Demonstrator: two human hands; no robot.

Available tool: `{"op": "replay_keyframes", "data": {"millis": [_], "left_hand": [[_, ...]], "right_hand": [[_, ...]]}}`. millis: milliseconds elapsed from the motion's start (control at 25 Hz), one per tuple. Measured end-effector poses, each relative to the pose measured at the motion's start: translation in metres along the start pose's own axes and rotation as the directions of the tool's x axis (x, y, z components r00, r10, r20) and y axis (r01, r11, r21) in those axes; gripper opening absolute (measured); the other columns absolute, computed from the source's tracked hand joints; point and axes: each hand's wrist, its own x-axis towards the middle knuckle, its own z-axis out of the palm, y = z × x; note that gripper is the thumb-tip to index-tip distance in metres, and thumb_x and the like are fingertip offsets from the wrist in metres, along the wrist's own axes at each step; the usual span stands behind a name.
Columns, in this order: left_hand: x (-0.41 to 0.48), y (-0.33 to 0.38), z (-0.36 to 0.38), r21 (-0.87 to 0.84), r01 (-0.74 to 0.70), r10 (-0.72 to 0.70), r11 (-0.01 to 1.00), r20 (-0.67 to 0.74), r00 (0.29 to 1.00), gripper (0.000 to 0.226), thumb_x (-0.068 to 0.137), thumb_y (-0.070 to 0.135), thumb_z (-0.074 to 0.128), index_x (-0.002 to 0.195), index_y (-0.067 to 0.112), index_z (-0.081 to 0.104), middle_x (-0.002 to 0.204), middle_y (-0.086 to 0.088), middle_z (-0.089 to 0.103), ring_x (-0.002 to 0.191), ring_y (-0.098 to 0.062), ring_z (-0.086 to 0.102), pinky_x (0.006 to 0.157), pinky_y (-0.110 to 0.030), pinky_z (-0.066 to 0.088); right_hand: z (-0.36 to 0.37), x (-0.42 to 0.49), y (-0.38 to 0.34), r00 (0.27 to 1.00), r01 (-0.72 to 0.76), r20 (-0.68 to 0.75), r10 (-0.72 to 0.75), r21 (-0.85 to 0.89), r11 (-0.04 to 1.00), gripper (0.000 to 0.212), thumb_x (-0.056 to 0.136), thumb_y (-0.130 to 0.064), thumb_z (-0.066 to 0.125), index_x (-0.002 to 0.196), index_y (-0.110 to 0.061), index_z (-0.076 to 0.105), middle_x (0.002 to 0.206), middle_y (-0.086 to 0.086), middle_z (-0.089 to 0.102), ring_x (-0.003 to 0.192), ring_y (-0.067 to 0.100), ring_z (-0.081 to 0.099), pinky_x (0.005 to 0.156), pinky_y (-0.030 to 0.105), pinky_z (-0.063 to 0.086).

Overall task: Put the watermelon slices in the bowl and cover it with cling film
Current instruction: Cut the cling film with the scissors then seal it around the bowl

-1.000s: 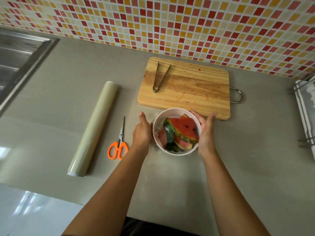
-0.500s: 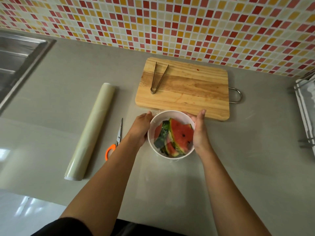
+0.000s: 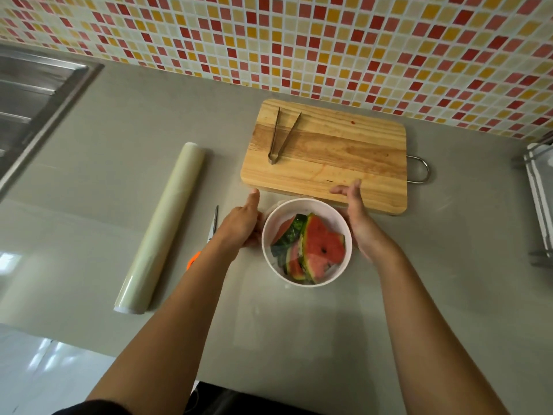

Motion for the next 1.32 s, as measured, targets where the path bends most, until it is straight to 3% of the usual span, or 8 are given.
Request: {"op": "replay_keyframes", "data": {"millis": [160, 320, 480, 640, 800, 920, 1200, 1320], "left_hand": [[-0.008, -0.012, 0.01, -0.348, -0.009, 0.031, 0.938, 0.058, 0.998, 0.04, 0.093, 0.048, 0.048, 0.112, 0.013, 0.056, 0.101, -0.011, 0.066, 0.091, -0.023, 0.065, 0.075, -0.035, 0.054], [-0.011, -0.011, 0.018, -0.638, 0.01, 0.045, 0.77, 0.07, 0.997, 0.031, 0.087, 0.018, 0.066, 0.114, 0.013, 0.05, 0.093, -0.009, 0.063, 0.075, -0.018, 0.064, 0.061, -0.03, 0.055], [-0.004, 0.01, 0.022, -0.575, 0.003, 0.064, 0.818, 0.096, 0.993, 0.045, 0.087, 0.017, 0.067, 0.126, 0.01, 0.046, 0.098, -0.011, 0.062, 0.076, -0.02, 0.064, 0.057, -0.03, 0.055], [-0.004, 0.011, 0.022, -0.439, 0.029, 0.071, 0.898, 0.21, 0.975, 0.052, 0.092, 0.041, 0.056, 0.133, 0.012, 0.044, 0.123, -0.017, 0.059, 0.107, -0.031, 0.062, 0.09, -0.046, 0.053], [-0.015, -0.003, 0.026, -0.518, -0.093, 0.213, 0.85, 0.178, 0.961, 0.026, 0.093, 0.038, 0.054, 0.118, 0.046, 0.051, 0.119, -0.006, 0.06, 0.108, -0.029, 0.062, 0.082, -0.041, 0.056], [-0.013, -0.001, 0.029, -0.551, -0.133, 0.273, 0.824, 0.18, 0.945, 0.024, 0.095, 0.037, 0.05, 0.113, 0.03, 0.064, 0.112, -0.003, 0.069, 0.106, -0.026, 0.063, 0.084, -0.038, 0.056], [-0.016, 0.006, 0.04, -0.241, -0.309, 0.324, 0.92, 0.023, 0.946, 0.052, 0.095, 0.058, 0.03, 0.104, 0.029, 0.072, 0.101, 0.002, 0.071, 0.096, -0.014, 0.065, 0.077, -0.027, 0.052], [-0.015, 0.003, 0.043, -0.035, -0.368, 0.367, 0.929, -0.028, 0.93, 0.076, 0.089, 0.069, 0.015, 0.113, 0.022, 0.069, 0.112, -0.007, 0.067, 0.101, -0.022, 0.06, 0.088, -0.036, 0.047]], "right_hand": [[-0.004, 0.008, -0.013, 0.939, -0.101, 0.341, 0.045, 0.147, 0.984, 0.073, 0.072, -0.081, 0.026, 0.102, -0.025, 0.061, 0.117, 0.018, 0.054, 0.098, 0.029, 0.054, 0.088, 0.042, 0.043], [-0.003, 0.003, -0.001, 0.938, -0.136, 0.345, 0.039, 0.262, 0.955, 0.073, 0.076, -0.072, 0.035, 0.112, -0.015, 0.063, 0.109, 0.016, 0.062, 0.1, 0.029, 0.056, 0.095, 0.044, 0.042], [-0.006, -0.006, 0.016, 0.98, -0.06, 0.194, -0.033, 0.456, 0.888, 0.064, 0.075, -0.067, 0.047, 0.113, -0.018, 0.063, 0.112, 0.009, 0.066, 0.101, 0.025, 0.061, 0.089, 0.04, 0.048], [-0.008, -0.006, 0.015, 0.974, -0.032, 0.214, -0.071, 0.441, 0.897, 0.052, 0.076, -0.061, 0.048, 0.108, -0.023, 0.064, 0.112, 0.007, 0.063, 0.102, 0.024, 0.057, 0.088, 0.038, 0.046], [-0.007, -0.001, 0.002, 0.962, -0.056, 0.269, -0.037, 0.331, 0.942, 0.052, 0.079, -0.06, 0.046, 0.102, -0.02, 0.069, 0.098, 0.007, 0.067, 0.091, 0.022, 0.061, 0.085, 0.036, 0.046], [-0.006, -0.002, 0.008, 0.968, -0.053, 0.247, -0.04, 0.36, 0.931, 0.062, 0.075, -0.063, 0.046, 0.11, -0.015, 0.065, 0.098, 0.008, 0.068, 0.093, 0.023, 0.062, 0.088, 0.038, 0.046], [0.004, -0.005, 0.016, 0.992, 0.015, 0.112, -0.061, 0.375, 0.927, 0.063, 0.074, -0.07, 0.041, 0.112, -0.026, 0.064, 0.111, 0.006, 0.068, 0.109, 0.026, 0.06, 0.096, 0.043, 0.046], [0.011, -0.006, 0.017, 0.998, 0.05, 0.023, -0.058, 0.26, 0.964, 0.073, 0.068, -0.085, 0.028, 0.107, -0.036, 0.066, 0.113, 0.009, 0.068, 0.111, 0.028, 0.06, 0.102, 0.051, 0.042]]}}
